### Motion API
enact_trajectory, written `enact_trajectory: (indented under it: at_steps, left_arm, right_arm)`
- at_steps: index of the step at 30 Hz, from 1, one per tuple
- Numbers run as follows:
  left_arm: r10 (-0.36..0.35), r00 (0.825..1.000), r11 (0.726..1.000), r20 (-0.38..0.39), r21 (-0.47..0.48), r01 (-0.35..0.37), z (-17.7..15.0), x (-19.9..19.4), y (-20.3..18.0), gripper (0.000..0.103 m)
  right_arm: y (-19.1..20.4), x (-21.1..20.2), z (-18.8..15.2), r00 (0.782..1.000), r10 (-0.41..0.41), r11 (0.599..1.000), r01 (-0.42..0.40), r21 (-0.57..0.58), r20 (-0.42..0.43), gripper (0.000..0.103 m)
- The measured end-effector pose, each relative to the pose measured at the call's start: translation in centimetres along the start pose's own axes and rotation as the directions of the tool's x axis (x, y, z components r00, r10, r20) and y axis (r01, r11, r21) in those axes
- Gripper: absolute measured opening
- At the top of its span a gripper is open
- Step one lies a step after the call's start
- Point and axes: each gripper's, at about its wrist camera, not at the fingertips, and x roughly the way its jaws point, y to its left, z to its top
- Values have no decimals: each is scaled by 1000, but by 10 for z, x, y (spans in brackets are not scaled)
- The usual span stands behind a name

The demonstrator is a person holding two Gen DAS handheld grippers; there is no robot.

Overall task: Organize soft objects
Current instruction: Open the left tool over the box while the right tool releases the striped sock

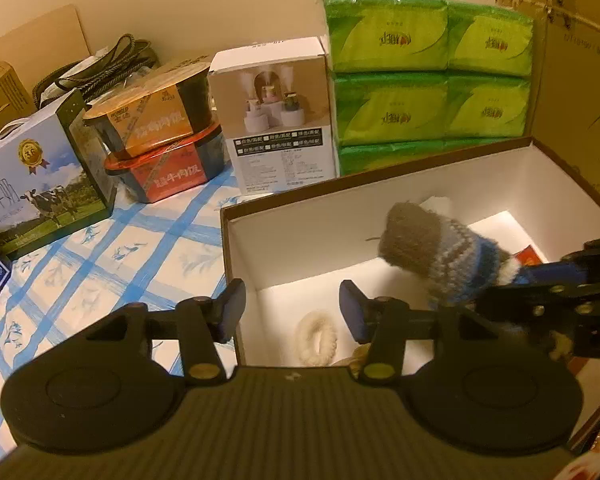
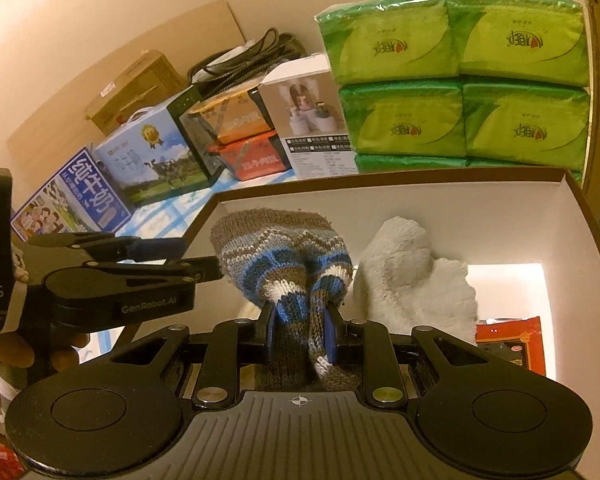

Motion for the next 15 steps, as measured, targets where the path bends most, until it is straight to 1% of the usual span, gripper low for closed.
enact_trajectory:
  at_steps: [3,4,7,8,9,11,12,13,15]
  left_arm:
    - [-2,1000,1000,6,-3,2,1,-3,1,51]
    - [2,1000,1000,8,0,-2,1,-4,1,54]
    - [8,1000,1000,17,1,-8,1,-7,2,55]
    - [9,1000,1000,18,-4,-9,1,-9,3,56]
    - [10,1000,1000,19,-7,-10,1,-10,4,58]
    - [19,1000,1000,22,-7,-19,-1,-12,5,62]
    - [25,999,1000,22,-6,-25,-2,-13,6,65]
    - [30,999,1000,21,-4,-30,-3,-14,6,66]
    - [36,999,999,16,-4,-36,-6,-15,7,66]
  right_arm:
    - [0,3,1,1000,3,1000,-3,14,-3,24]
    - [0,4,1,1000,2,1000,-2,13,-4,24]
    - [2,7,3,1000,12,1000,-12,2,2,24]
    - [3,8,3,1000,21,1000,-21,-1,16,27]
    - [4,8,3,999,25,1000,-25,-2,30,32]
    - [5,7,4,998,26,1000,-26,-3,64,57]
    - [6,6,4,996,22,1000,-22,-1,84,60]
    - [6,4,5,995,25,1000,-25,1,101,62]
    - [6,3,6,995,31,1000,-31,-3,98,62]
